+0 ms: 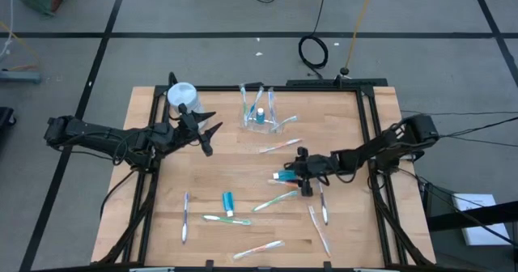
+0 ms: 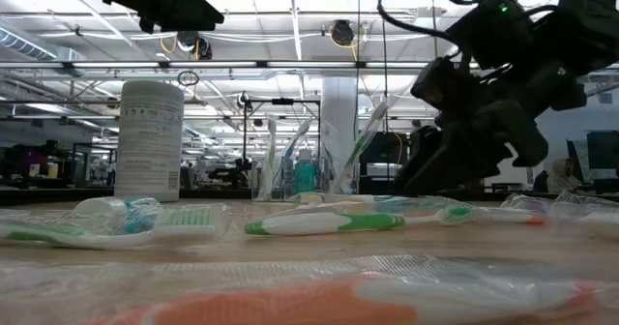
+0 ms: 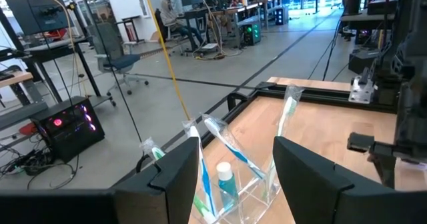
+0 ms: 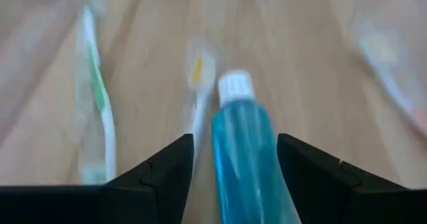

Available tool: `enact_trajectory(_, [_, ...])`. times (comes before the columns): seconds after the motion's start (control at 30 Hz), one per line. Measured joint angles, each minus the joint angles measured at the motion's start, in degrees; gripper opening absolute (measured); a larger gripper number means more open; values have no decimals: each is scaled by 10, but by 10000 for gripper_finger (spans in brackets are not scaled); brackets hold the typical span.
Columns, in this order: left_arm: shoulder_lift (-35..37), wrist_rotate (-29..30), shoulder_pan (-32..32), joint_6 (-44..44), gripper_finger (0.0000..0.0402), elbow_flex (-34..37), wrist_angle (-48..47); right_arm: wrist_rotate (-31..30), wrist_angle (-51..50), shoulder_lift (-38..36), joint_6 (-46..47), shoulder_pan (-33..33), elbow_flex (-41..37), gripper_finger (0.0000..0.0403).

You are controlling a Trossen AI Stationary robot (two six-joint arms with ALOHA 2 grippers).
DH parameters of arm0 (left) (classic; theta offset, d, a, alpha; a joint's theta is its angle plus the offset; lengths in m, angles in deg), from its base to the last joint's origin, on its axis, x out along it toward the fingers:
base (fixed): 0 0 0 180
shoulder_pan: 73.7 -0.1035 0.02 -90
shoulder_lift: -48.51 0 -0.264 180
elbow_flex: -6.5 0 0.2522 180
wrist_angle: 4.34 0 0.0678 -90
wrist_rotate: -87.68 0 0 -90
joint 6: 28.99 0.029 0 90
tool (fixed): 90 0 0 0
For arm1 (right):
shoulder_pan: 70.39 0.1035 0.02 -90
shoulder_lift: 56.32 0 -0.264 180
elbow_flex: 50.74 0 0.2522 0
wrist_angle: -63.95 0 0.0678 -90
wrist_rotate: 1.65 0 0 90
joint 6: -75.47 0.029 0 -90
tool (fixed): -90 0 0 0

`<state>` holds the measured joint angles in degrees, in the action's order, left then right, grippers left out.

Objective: Pick & Place toothbrushing station
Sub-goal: Put the mouthwash into the transparent organizer

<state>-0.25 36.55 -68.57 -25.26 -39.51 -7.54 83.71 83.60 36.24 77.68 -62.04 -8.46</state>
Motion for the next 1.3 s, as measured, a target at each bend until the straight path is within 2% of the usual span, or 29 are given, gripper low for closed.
enact_trajectory(0.27, [0, 0, 0, 0, 200, 0, 0, 3, 34, 61, -17, -28, 1, 229])
enact_trajectory(0.47, [0, 0, 0, 0, 200, 0, 0, 5, 25, 77, -29, -29, 2, 184])
enact_trajectory(0.67, [0, 0, 0, -1, 200, 0, 0, 18, 23, 69, -28, -29, 1, 142])
enact_trajectory(0.87, [0, -18, 0, -24, 200, 0, 0, 17, 43, 20, -68, -29, -3, 150])
enact_trajectory(1.07, [-28, -179, 0, -39, 200, -1, 37, -9, 154, -29, -211, -34, 6, 152])
enact_trajectory(1.17, [-69, -194, -1, -90, 200, -1, 106, -41, 156, -34, -335, -38, 28, 152])
enact_trajectory(1.3, [-156, -194, -1, -189, 200, -1, 171, -139, 153, -25, -467, -38, 82, 153])
